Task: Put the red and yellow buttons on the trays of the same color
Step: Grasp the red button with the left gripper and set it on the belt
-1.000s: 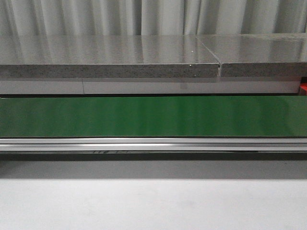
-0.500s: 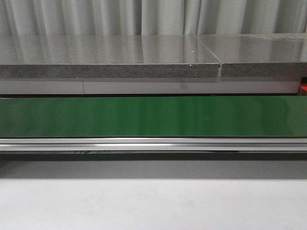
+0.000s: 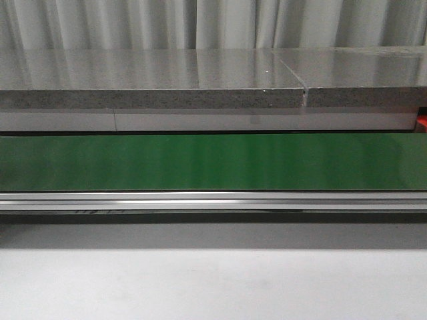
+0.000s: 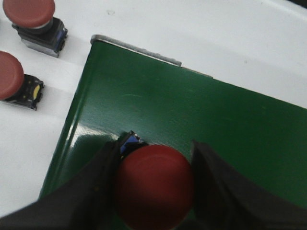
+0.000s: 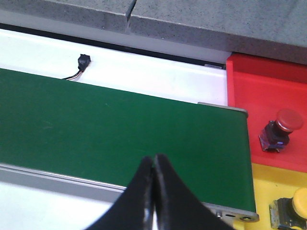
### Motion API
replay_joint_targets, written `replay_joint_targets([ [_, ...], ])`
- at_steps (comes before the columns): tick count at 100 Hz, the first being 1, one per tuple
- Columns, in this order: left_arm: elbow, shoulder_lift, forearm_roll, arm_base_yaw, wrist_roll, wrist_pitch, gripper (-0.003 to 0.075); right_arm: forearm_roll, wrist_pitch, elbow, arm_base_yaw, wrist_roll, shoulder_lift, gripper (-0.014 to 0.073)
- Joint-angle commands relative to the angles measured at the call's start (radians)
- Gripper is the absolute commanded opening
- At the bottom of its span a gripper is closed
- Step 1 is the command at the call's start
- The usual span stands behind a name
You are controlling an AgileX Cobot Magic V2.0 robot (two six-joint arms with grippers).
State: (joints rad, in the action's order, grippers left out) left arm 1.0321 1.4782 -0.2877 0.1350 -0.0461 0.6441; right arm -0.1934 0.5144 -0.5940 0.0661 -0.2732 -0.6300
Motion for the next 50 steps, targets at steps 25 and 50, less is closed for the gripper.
replay_joint_targets([
  [25,0.035,-0.017,-0.02,-0.007,-0.044,-0.024,0.0274,-0.001,-0.062,-0.026,-0.002,-0.006,0.005,-0.0068],
  [50,0.035,-0.014,-0.02,-0.007,-0.049,-0.013,0.0467,-0.001,-0.062,-0.026,-0.002,-0.006,0.005,-0.0068],
])
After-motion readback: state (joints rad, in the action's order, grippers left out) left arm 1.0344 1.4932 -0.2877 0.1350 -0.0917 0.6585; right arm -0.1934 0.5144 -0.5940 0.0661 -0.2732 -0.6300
